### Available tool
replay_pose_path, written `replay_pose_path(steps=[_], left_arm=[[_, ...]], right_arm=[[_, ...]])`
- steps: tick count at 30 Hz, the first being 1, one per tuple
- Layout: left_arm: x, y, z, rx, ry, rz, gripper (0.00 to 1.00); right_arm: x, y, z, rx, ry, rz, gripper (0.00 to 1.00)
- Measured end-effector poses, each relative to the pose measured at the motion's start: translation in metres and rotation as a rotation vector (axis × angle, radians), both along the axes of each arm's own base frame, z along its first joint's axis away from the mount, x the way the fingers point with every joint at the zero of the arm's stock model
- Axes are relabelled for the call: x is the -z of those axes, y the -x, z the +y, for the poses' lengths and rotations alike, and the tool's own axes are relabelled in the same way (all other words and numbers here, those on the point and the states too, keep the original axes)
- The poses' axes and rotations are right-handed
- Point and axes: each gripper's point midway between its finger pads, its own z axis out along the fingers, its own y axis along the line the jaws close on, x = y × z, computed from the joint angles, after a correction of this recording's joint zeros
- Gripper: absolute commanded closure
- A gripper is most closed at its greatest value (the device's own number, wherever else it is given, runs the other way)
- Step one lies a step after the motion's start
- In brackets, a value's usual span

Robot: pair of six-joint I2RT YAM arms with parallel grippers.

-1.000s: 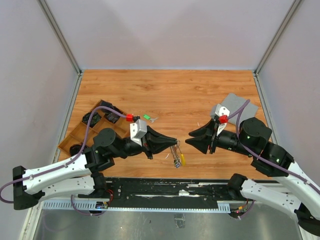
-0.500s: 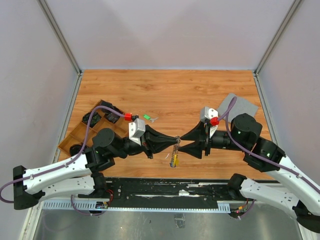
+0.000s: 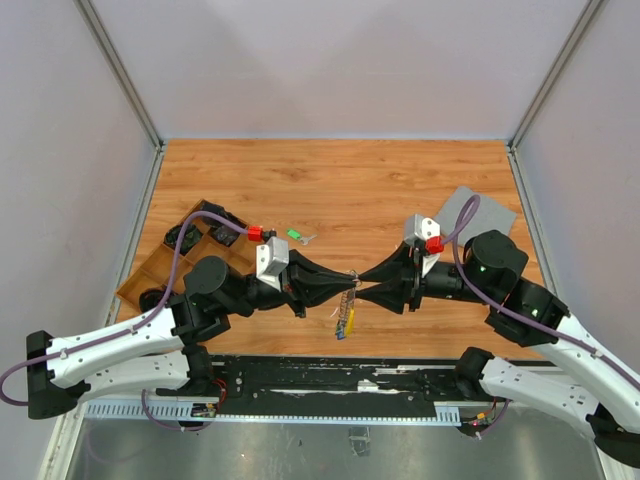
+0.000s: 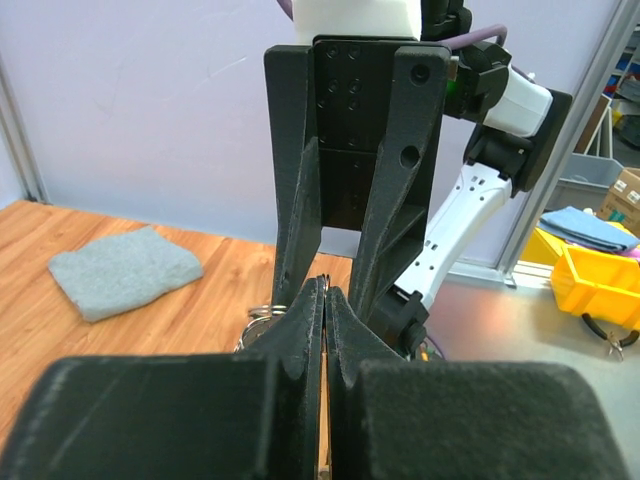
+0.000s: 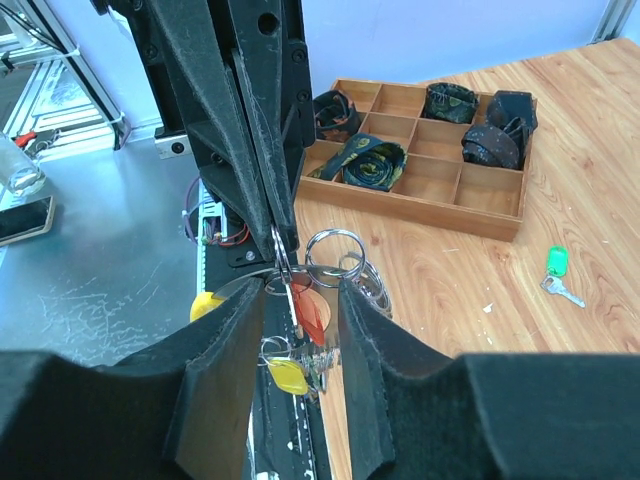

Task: Put the keys on the keyring

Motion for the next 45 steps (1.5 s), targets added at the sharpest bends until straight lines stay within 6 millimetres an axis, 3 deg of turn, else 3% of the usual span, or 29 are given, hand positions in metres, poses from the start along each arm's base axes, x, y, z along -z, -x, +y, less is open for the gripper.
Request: replay_pose_path(steps=[13, 28, 30, 33, 35, 40, 45], left_arm=[[0.001, 0.003, -0.002, 0.021, -0.002, -0.003, 0.99], [0.006, 0.007, -0.006, 0.051, -0.019, -0.003, 0.99], [0.006, 0.007, -0.006, 0.051, -0.017, -0.004, 0.99], [0.005, 0.007, -0.006, 0.051, -0.013, -0.005, 0.99], [0.003, 0.007, -0.006, 0.051, -0.008, -0.008, 0.99], [0.001, 0.007, -0.005, 0.051, -0.003, -0.01, 1.0], [0.001, 0.008, -0.005, 0.051, -0.002, -0.01, 1.0]], right_arm=[[-0.016, 0.006, -0.008, 0.0, -0.056, -0.043, 0.62], [-0.007, 0.011, 0.001, -0.061, -0.031, -0.011, 0.81], [-0.007, 0.012, 0.001, -0.066, -0.031, -0.011, 0.76], [-0.008, 0.013, 0.001, -0.071, -0.033, -0.008, 0.6], [-0.008, 0.015, 0.0, -0.075, -0.035, -0.007, 0.56], [-0.012, 0.017, -0.003, -0.073, -0.046, -0.015, 0.56], [-0.02, 0.018, -0.011, -0.05, -0.074, -0.038, 0.63]])
